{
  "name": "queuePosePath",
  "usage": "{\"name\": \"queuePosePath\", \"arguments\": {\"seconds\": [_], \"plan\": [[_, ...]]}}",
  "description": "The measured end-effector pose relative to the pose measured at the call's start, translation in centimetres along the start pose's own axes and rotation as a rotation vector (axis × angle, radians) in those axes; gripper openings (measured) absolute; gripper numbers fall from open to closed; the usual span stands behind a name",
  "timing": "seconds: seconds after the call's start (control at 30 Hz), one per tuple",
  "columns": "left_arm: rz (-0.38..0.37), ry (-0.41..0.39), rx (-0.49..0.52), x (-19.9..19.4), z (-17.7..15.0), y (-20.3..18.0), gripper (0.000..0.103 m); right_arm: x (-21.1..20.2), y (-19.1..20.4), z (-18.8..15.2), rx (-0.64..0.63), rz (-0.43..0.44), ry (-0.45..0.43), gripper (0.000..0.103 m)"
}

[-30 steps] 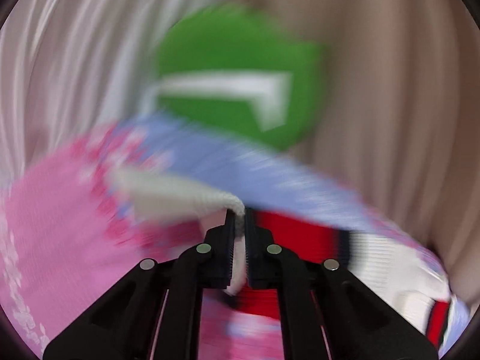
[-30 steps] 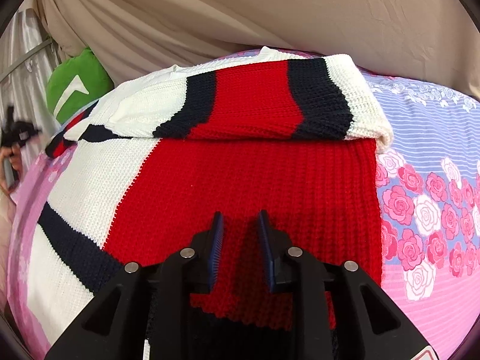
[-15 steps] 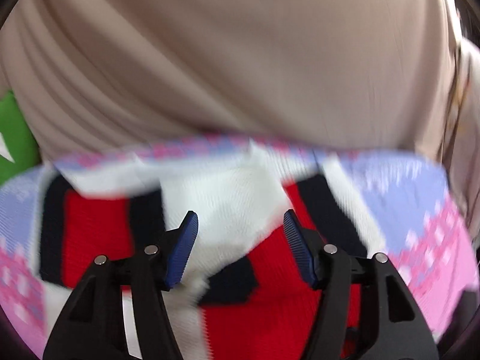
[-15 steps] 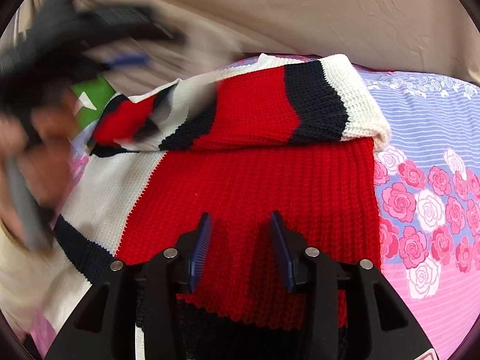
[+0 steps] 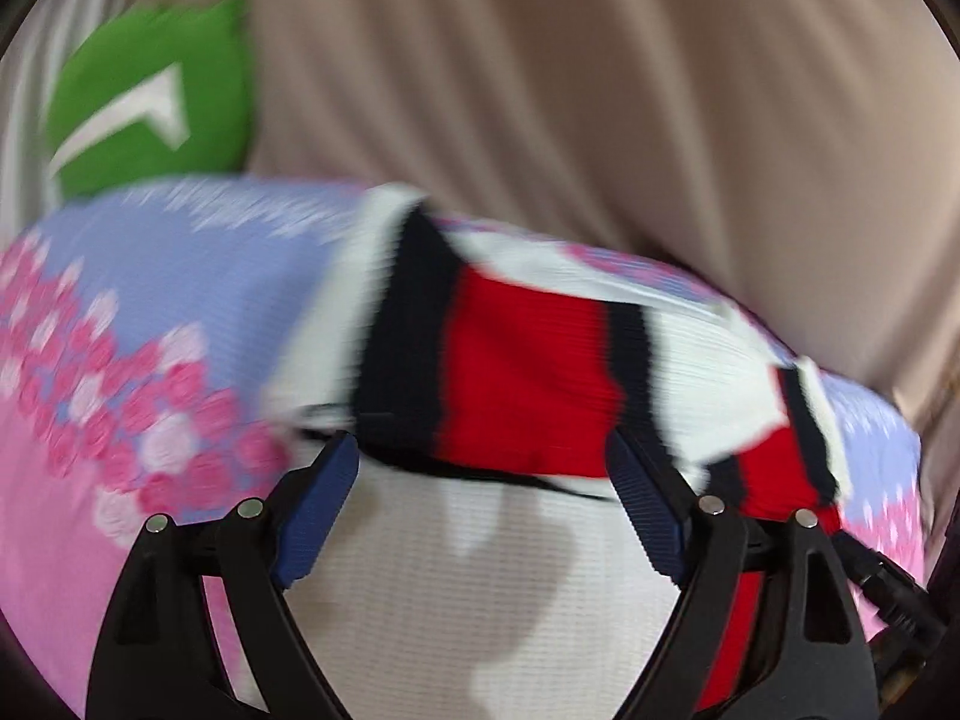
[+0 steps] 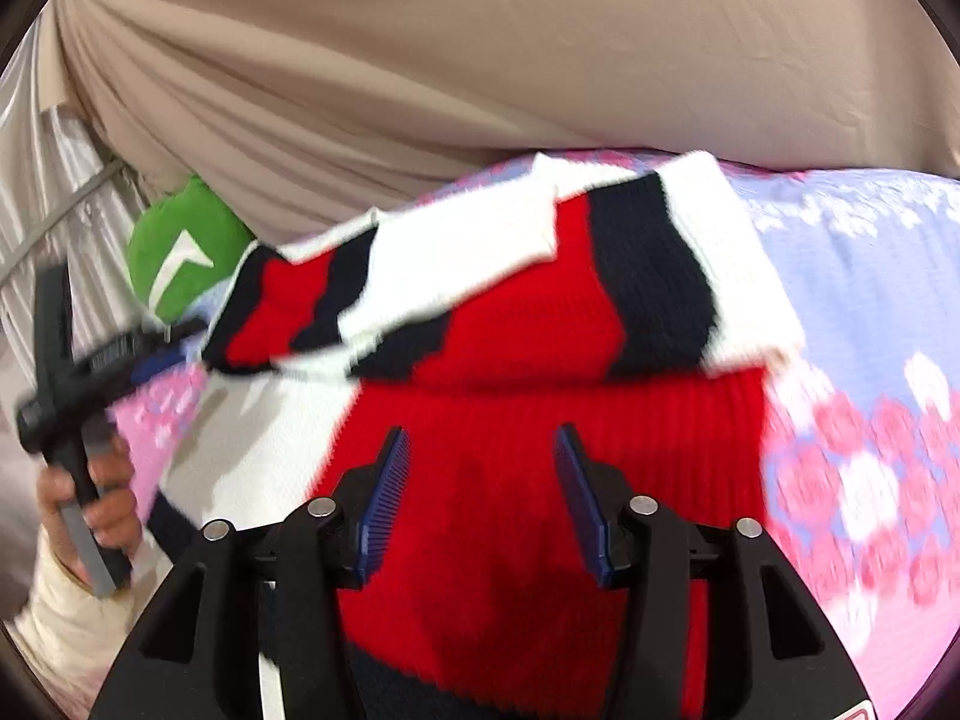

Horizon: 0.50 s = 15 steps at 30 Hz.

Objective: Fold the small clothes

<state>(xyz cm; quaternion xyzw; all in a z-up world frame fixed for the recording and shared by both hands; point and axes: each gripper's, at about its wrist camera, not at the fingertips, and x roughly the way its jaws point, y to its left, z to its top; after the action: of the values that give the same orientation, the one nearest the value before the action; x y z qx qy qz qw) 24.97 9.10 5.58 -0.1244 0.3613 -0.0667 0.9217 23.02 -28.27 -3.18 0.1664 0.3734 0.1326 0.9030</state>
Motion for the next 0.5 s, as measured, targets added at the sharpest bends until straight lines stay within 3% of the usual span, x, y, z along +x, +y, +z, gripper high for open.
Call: {"name": "queuePosePath", "arguments": {"seconds": [0.13, 0.3, 0.37, 0.4, 0.43, 0.5], "plan": [[-0.1, 0.075, -0.188, 0.9, 0.0, 3.8, 0.082, 4.4, -1.9, 4.0, 0.151, 0.02, 0.045, 0.051], [-0.123, 0.087, -0.22, 1.5, 0.2, 4.3, 0.082, 8.4, -2.8, 5.7, 0.248, 0.027, 0.078, 0.052], [-0.12, 0.103, -0.244, 2.2, 0.7, 4.4, 0.079, 8.6, -2.1, 6.3, 0.24, 0.011, 0.054, 0.044], [-0.113, 0.108, -0.264, 2.5, 1.2, 4.7, 0.067, 8.6, -1.5, 6.7, 0.224, 0.008, 0.049, 0.014], [-0.104, 0.11, -0.276, 2.8, 1.4, 4.7, 0.059, 8.1, -0.8, 7.4, 0.209, 0.03, 0.029, 0.007], [-0.064, 0.098, -0.287, 3.2, 2.2, 4.7, 0.026, 5.2, 0.9, 8.3, 0.154, 0.066, -0.091, 0.007]]}}
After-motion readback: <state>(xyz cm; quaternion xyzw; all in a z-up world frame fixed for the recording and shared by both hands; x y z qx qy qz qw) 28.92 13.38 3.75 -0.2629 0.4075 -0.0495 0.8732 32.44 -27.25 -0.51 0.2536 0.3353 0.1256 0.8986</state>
